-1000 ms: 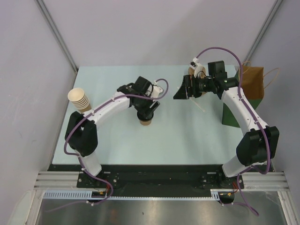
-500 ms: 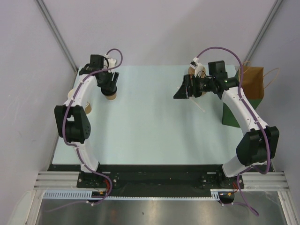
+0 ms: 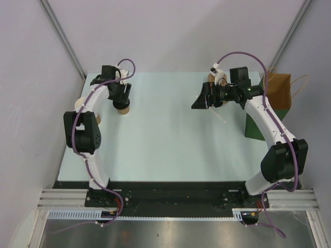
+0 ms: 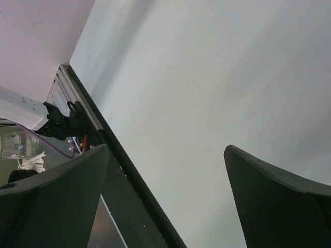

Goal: Pack the takeout coffee

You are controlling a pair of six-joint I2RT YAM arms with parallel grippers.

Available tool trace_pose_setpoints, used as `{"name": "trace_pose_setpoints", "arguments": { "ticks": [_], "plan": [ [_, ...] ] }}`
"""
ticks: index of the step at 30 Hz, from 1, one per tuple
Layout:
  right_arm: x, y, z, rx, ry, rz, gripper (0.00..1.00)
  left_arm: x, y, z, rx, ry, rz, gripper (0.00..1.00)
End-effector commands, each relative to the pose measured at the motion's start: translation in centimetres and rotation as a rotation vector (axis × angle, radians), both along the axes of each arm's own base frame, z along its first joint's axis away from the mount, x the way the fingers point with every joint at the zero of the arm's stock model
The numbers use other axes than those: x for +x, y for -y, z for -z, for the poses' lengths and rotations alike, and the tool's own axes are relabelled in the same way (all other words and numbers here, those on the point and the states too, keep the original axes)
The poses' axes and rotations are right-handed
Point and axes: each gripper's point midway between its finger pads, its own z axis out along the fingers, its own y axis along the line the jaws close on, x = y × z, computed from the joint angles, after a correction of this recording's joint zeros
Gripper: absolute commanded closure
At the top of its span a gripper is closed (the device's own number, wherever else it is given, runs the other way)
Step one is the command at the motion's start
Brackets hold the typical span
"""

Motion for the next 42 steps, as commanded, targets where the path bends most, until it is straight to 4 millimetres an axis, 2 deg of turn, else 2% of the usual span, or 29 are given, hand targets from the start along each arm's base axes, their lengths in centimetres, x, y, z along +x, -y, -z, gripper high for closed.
{"name": "trace_pose_setpoints", "arguments": {
  "ticks": [1, 3, 6, 9, 11, 15, 19, 20, 22, 23, 25, 26, 27, 29, 30, 32, 33, 36, 37, 38, 39, 40, 41, 42],
  "plan": [
    [0.3, -0.1, -1.0, 0.023, 0.037, -0.003, 0.01, 0.1, 0.2, 0.1, -0.045, 0.008, -0.016, 0.43],
    [0.4, -0.1, -1.2, 0.024, 0.046, -0.002, 0.0, 0.0, 0.3, 0.0, -0.048, 0.006, -0.018, 0.31],
    [0.4, 0.2, -1.7, 0.022, 0.06, 0.005, 0.0, 0.0, 0.3, -0.7, -0.053, 0.014, -0.022, 0.17],
    [0.6, 0.6, -2.7, 0.019, 0.087, 0.014, 0.0, 0.2, 0.4, -2.2, -0.059, 0.035, -0.023, 0.06],
    [0.7, 1.2, -3.5, 0.016, 0.104, 0.029, 0.0, 0.5, 0.6, -4.2, -0.069, 0.068, -0.016, 0.01],
    [1.0, 2.3, -5.6, 0.018, 0.153, 0.052, 0.0, 0.7, 0.8, -7.7, -0.08, 0.126, -0.005, 0.0],
    [1.6, 4.1, -7.9, -0.023, 0.243, 0.096, 0.0, 0.4, 1.2, -12.1, -0.106, 0.198, 0.008, 0.01],
    [1.6, 4.5, -8.1, -0.037, 0.247, 0.113, 0.0, -0.1, 1.8, -13.7, -0.128, 0.225, 0.028, 0.0],
    [2.7, 5.9, -8.0, -0.12, 0.296, 0.166, 0.0, -0.8, 2.4, -15.3, -0.148, 0.254, 0.048, 0.01],
    [3.2, 6.5, -7.7, -0.165, 0.319, 0.181, 0.0, -1.6, 2.8, -16.9, -0.16, 0.285, 0.066, 0.0],
    [5.3, 8.6, -6.1, -0.288, 0.316, 0.274, 0.02, -2.7, 3.9, -17.5, -0.173, 0.293, 0.096, 0.01],
    [6.1, 9.9, -5.7, -0.361, 0.319, 0.318, 0.04, -3.7, 4.4, -18.9, -0.182, 0.323, 0.114, 0.01],
    [7.0, 10.4, -4.4, -0.399, 0.292, 0.328, 0.09, -4.3, 5.5, -19.3, -0.193, 0.333, 0.142, 0.01],
    [8.2, 11.6, -3.6, -0.466, 0.287, 0.372, 0.13, -5.6, 6.7, -19.1, -0.203, 0.332, 0.171, 0.01],
    [8.6, 11.9, -3.3, -0.482, 0.285, 0.385, 0.16, -6.6, 7.9, -20.3, -0.215, 0.367, 0.206, 0.01],
    [9.7, 12.5, -2.6, -0.512, 0.282, 0.416, 0.18, -7.9, 9.3, -19.4, -0.226, 0.353, 0.248, 0.0],
    [10.1, 12.6, -2.6, -0.518, 0.29, 0.422, 0.18, -8.8, 10.5, -20.1, -0.234, 0.378, 0.282, 0.0],
    [12.4, 13.2, -1.7, -0.563, 0.321, 0.436, 0.24, -10.6, 13.0, -18.4, -0.266, 0.333, 0.346, 0.0],
    [13.2, 13.3, -1.5, -0.574, 0.327, 0.44, 0.26, -11.1, 13.6, -18.2, -0.276, 0.326, 0.363, 0.0],
    [14.4, 13.5, 0.5, -0.6, 0.291, 0.44, 0.29, -11.4, 14.0, -18.1, -0.286, 0.319, 0.373, 0.0],
    [15.3, 13.4, -0.2, -0.593, 0.303, 0.454, 0.34, -11.8, 14.6, -17.6, -0.301, 0.303, 0.381, 0.01],
    [15.8, 13.4, 0.3, -0.59, 0.286, 0.457, 0.37, -12.0, 14.8, -17.7, -0.31, 0.307, 0.384, 0.01],
    [16.7, 13.2, 1.9, -0.589, 0.25, 0.452, 0.38, -12.3, 14.9, -17.6, -0.315, 0.303, 0.388, 0.01],
    [17.1, 13.0, 2.2, -0.578, 0.24, 0.453, 0.4, -12.2, 14.9, -17.3, -0.317, 0.302, 0.382, 0.0]
  ]
}}
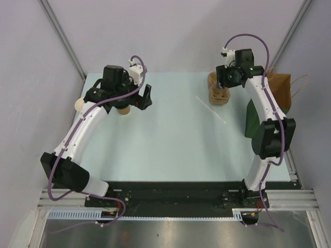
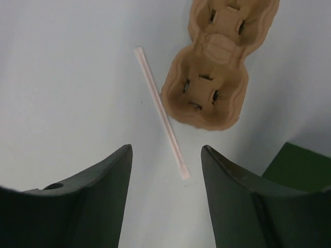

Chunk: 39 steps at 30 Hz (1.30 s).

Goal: Pack the takeout coffee

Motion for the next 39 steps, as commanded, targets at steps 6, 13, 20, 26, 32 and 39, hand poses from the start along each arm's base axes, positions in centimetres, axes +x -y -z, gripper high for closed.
{"name": "trace_pose_setpoints", "arguments": {
  "ticks": [6, 13, 20, 26, 32, 39],
  "plan": [
    [6.7, -1.0, 2.7, 0.051, 0.005, 0.076, 0.46, -0.9, 1.1, -0.6, -0.077, 0.006, 0.02, 0.0],
    [9.8, -2.1, 4.5, 0.103, 0.007, 0.113, 0.51, -0.5, 1.4, -0.3, -0.088, -0.001, 0.018, 0.01],
    [12.1, -2.4, 6.0, 0.114, 0.04, 0.147, 0.54, -0.2, 1.5, 0.3, -0.092, -0.008, 0.014, 0.0],
    [13.4, -2.7, 7.4, 0.079, 0.055, 0.151, 0.56, 0.1, 1.8, 0.2, -0.102, -0.018, 0.02, 0.01],
    [14.0, -3.0, 8.2, 0.054, 0.058, 0.162, 0.62, 0.2, 1.8, 0.0, -0.103, -0.012, 0.016, 0.0],
    [14.3, -2.9, 8.9, 0.031, 0.061, 0.181, 0.64, 0.3, 1.9, 0.0, -0.105, -0.013, 0.016, 0.01]
  ]
}}
